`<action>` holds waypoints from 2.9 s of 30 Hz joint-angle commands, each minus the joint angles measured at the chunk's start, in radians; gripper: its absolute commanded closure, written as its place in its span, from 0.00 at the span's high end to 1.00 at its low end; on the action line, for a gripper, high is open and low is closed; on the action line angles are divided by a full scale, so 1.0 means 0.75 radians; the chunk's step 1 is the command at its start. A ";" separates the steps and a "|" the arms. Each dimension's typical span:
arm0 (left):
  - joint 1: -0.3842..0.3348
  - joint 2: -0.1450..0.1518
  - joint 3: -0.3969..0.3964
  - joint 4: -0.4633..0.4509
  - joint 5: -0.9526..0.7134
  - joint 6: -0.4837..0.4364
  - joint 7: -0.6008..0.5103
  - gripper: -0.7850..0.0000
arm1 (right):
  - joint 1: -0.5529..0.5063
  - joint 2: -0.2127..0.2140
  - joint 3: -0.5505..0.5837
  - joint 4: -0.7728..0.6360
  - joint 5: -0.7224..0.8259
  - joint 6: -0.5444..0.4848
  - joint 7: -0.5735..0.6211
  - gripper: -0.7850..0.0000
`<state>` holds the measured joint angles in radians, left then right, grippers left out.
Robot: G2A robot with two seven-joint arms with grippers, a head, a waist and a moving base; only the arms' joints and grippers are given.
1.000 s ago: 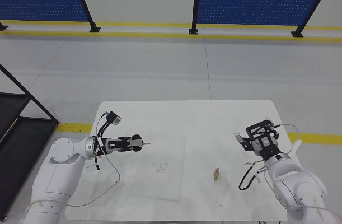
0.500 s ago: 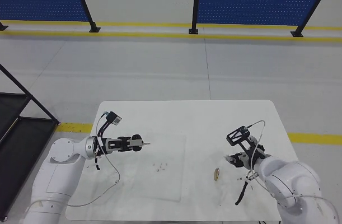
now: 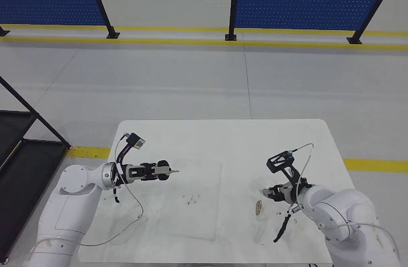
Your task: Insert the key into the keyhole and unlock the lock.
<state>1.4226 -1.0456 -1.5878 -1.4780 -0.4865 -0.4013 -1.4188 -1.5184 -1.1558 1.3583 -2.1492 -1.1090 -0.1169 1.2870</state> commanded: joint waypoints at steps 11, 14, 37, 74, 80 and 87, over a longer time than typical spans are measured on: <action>0.000 0.000 0.000 0.000 0.000 0.000 0.000 0.00 | 0.170 -0.027 -0.231 0.015 -0.084 0.333 0.332 1.00; 0.000 0.000 0.000 0.000 0.000 0.000 0.000 0.00 | 0.204 -0.029 -0.263 0.062 0.029 0.406 0.332 1.00; 0.000 0.000 0.000 0.000 0.000 0.000 0.000 0.00 | 0.351 -0.029 -0.454 0.452 0.071 0.536 0.332 1.00; 0.000 0.000 0.000 0.000 0.000 0.000 0.000 0.00 | 0.253 -0.058 -0.376 0.378 0.004 0.535 0.332 1.00; 0.000 0.000 0.000 0.000 0.000 0.000 0.000 0.00 | 0.233 -0.071 -0.368 0.379 -0.001 0.535 0.332 0.58; 0.000 0.000 0.000 0.000 0.000 0.000 0.000 0.00 | 0.222 -0.083 -0.368 0.377 -0.018 0.535 0.332 0.47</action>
<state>1.4226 -1.0456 -1.5878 -1.4780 -0.4865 -0.4013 -1.4188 -1.3506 -1.2166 1.0825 -1.8653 -1.1204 0.2845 1.5359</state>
